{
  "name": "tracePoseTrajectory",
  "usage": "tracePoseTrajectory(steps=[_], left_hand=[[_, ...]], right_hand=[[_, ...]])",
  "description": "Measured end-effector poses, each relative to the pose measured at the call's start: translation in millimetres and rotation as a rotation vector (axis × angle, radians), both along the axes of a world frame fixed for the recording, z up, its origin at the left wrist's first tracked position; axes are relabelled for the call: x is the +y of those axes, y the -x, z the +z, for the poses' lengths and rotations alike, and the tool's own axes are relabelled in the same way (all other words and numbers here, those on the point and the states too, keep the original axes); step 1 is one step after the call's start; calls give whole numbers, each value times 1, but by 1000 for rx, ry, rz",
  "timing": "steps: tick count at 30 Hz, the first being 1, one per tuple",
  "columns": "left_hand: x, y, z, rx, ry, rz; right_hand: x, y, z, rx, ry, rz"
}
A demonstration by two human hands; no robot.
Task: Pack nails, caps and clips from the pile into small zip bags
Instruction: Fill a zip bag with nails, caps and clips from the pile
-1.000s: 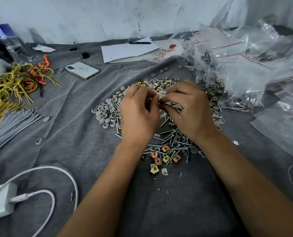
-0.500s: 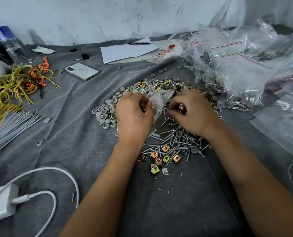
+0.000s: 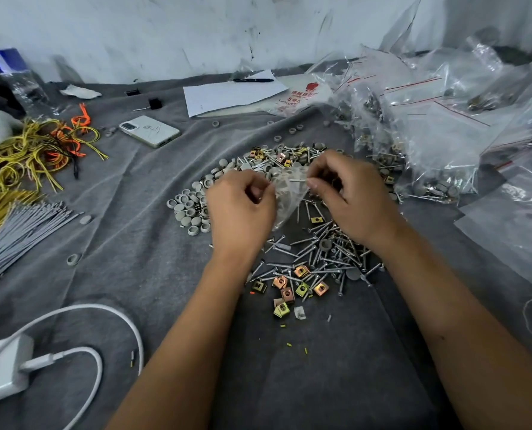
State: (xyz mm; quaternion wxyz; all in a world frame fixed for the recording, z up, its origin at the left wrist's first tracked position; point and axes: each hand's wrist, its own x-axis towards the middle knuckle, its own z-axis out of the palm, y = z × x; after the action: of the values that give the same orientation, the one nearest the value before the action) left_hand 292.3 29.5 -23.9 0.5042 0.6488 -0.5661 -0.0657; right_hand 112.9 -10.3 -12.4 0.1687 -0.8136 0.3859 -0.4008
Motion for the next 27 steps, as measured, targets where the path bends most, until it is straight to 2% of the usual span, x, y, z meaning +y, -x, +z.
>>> tracePoseTrajectory(steps=[4, 8, 15, 21, 27], left_hand=[[-1, 8, -2, 84, -50, -80], [-2, 10, -3, 176, -74, -87], [-1, 9, 0, 377, -92, -104], [0, 11, 1, 396, -106, -160], [-2, 8, -1, 425, -105, -156]], right_hand=[[2, 0, 3, -90, 126, 7], [4, -2, 2, -107, 57, 36], [5, -3, 1, -66, 129, 39], [6, -10, -1, -42, 302, -21], [5, -15, -7, 51, 362, -32]])
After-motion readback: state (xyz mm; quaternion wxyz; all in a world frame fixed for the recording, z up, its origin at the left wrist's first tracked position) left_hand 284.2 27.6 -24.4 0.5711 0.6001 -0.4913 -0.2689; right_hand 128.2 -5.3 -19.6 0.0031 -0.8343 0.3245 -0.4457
